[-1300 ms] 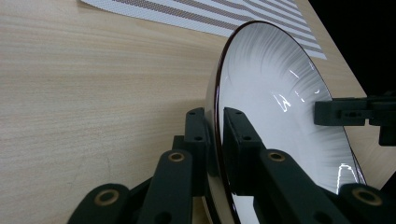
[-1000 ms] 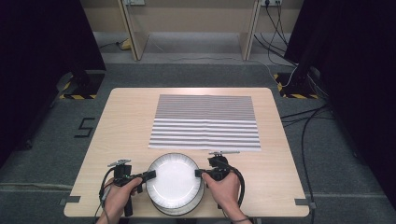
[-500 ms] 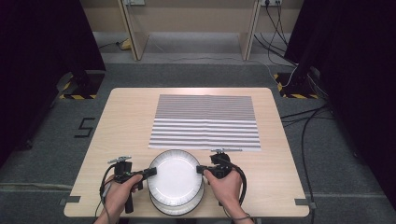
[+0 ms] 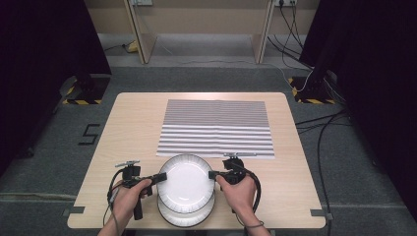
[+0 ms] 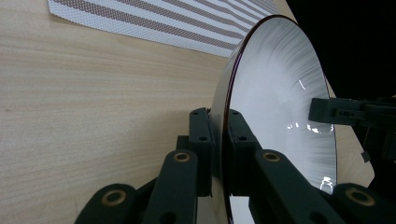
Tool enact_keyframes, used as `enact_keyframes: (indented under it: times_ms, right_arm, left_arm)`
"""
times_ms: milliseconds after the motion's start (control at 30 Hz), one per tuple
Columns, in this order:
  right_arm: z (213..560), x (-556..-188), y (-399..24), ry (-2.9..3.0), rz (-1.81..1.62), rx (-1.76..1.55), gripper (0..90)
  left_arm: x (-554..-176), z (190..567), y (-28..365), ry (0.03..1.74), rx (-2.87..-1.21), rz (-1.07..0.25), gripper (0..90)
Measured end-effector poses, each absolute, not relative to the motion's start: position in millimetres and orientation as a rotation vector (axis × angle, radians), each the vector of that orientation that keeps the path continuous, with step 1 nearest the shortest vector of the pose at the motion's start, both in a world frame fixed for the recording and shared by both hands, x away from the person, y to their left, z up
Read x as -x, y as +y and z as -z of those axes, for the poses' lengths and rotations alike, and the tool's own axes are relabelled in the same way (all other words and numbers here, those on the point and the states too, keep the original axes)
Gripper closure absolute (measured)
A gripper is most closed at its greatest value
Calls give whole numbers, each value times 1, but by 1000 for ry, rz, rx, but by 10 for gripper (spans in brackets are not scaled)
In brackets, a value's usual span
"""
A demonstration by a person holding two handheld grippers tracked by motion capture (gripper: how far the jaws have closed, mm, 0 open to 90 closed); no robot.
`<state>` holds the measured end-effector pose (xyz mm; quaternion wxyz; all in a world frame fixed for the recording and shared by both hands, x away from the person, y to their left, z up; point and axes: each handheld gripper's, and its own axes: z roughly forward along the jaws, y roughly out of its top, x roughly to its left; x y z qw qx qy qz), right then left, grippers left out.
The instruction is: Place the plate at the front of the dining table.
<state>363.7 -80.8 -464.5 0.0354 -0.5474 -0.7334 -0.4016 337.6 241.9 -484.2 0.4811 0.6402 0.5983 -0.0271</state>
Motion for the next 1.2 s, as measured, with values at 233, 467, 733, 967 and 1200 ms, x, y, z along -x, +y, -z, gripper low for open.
enact_keyframes:
  times_ms: [233, 467, 733, 967, 1200]
  right_arm:
    - [457, -373, -82, -2257, 1248, 1688, 864]
    - [448, -383, -84, -2266, 1262, 1695, 864]
    - [441, -392, -87, -2264, 1277, 1702, 864]
    - [436, -396, -91, -2248, 1285, 1714, 864]
    - [432, -402, -93, -2247, 1302, 1718, 863]
  left_arm:
    - [-348, 478, 241, 1457, -1548, 67, 833]
    - [-359, 471, 239, 1446, -1543, 61, 832]
    - [-368, 465, 235, 1435, -1537, 45, 832]
    - [-374, 460, 231, 1425, -1534, 34, 833]
    - [-379, 456, 229, 1423, -1528, 26, 833]
